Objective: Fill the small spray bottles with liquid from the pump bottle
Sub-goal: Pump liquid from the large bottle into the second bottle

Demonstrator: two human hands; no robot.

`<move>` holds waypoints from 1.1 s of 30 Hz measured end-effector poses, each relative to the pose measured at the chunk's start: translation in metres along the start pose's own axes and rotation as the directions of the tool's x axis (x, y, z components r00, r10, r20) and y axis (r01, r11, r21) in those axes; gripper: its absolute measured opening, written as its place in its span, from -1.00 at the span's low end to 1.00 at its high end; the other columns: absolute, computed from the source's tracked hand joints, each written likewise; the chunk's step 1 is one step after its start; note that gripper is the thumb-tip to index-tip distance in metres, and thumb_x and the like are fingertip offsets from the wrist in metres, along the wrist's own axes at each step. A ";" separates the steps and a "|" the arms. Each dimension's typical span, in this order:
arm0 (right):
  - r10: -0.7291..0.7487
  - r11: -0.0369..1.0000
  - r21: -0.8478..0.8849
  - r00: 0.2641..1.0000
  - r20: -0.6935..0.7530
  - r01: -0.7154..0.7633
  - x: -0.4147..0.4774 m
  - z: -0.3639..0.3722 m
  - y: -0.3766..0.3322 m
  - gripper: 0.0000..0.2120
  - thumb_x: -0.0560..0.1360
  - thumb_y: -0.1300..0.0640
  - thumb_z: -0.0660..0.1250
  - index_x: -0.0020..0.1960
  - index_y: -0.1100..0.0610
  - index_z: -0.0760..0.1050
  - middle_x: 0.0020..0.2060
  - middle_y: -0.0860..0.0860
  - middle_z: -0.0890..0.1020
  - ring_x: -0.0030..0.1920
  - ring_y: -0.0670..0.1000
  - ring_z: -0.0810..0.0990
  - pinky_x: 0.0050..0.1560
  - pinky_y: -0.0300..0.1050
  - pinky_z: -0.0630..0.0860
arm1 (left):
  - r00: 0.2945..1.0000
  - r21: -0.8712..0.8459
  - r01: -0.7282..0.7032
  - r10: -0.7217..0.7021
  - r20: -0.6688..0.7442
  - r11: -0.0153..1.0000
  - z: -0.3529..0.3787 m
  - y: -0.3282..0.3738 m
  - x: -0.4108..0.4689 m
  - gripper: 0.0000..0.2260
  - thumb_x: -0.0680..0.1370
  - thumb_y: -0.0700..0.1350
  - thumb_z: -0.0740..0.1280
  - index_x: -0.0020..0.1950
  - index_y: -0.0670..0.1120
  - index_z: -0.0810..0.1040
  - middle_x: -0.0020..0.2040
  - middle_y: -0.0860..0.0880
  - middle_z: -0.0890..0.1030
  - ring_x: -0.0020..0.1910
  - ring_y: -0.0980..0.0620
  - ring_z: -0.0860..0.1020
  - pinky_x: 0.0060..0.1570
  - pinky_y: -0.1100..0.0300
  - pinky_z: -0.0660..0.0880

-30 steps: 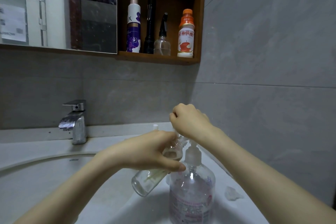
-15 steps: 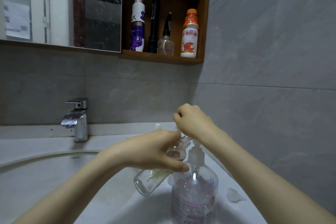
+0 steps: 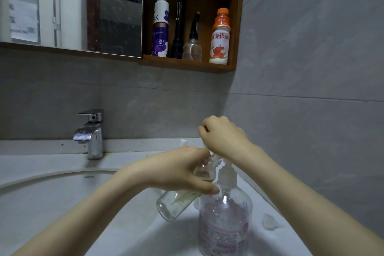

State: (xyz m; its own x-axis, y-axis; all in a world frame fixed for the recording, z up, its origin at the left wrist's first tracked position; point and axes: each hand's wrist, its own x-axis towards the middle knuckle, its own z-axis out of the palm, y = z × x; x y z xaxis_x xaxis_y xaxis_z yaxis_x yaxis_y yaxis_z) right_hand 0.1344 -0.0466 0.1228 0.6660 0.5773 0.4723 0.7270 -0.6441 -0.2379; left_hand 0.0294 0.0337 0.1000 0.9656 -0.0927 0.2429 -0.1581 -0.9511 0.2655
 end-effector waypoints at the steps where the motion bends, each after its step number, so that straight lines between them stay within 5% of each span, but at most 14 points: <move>1: 0.000 1.000 0.003 1.000 0.001 0.000 0.000 0.000 0.000 -0.73 0.58 0.12 0.03 -0.30 0.12 0.21 -0.25 0.06 0.34 -0.16 0.18 0.35 -0.15 -0.06 0.29 | 1.000 0.006 0.000 0.000 -0.002 1.000 0.000 0.000 0.000 -0.68 0.46 0.08 0.42 -0.22 -0.04 0.32 -0.31 0.10 0.36 -0.35 0.16 0.32 -0.32 0.27 0.27; 14: 0.018 0.999 0.046 1.000 -0.004 -0.017 0.001 0.002 0.001 -0.69 0.57 0.12 0.04 -0.35 0.10 0.15 -0.34 0.03 0.30 -0.20 0.18 0.36 -0.18 -0.07 0.30 | 1.000 0.022 0.009 -0.009 0.001 1.000 0.001 0.000 -0.001 -0.66 0.46 0.09 0.41 -0.19 -0.08 0.33 -0.31 0.07 0.36 -0.35 0.11 0.29 -0.32 0.22 0.24; 20: 0.013 0.998 0.054 1.000 -0.027 -0.011 0.003 0.003 0.005 -0.69 0.56 0.13 0.05 -0.36 0.12 0.18 -0.36 0.04 0.35 -0.25 0.17 0.35 -0.37 -0.12 0.23 | 1.000 0.005 0.003 -0.003 0.003 1.000 0.001 -0.001 -0.001 -0.68 0.46 0.07 0.42 -0.23 -0.06 0.32 -0.34 0.09 0.37 -0.36 0.16 0.33 -0.33 0.29 0.29; 25: 0.028 1.000 0.011 0.999 0.037 -0.028 -0.001 0.005 0.003 -0.70 0.56 0.14 0.05 -0.34 0.09 0.15 -0.26 0.07 0.35 -0.18 0.19 0.35 -0.17 -0.07 0.30 | 1.000 0.012 0.004 -0.005 0.020 1.000 0.003 -0.002 -0.001 -0.66 0.45 0.08 0.42 -0.13 -0.15 0.39 -0.29 0.05 0.40 -0.33 0.12 0.32 -0.30 0.21 0.28; 33: 0.025 1.000 -0.020 0.995 0.091 -0.023 -0.001 0.003 0.002 -0.82 0.58 0.13 0.05 -0.17 0.15 0.30 -0.14 0.09 0.38 -0.15 0.18 0.36 -0.12 -0.06 0.29 | 1.000 0.005 0.016 -0.016 0.019 1.000 0.003 -0.002 -0.001 -0.68 0.46 0.06 0.42 -0.16 -0.12 0.37 -0.28 0.07 0.39 -0.33 0.14 0.31 -0.30 0.23 0.27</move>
State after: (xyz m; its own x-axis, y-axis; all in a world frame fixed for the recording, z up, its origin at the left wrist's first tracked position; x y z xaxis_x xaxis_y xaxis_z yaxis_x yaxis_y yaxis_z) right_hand 0.1360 -0.0467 0.1191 0.6966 0.6044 0.3867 0.7077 -0.6674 -0.2317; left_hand 0.0292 0.0345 0.0964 0.9717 -0.0834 0.2209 -0.1420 -0.9539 0.2644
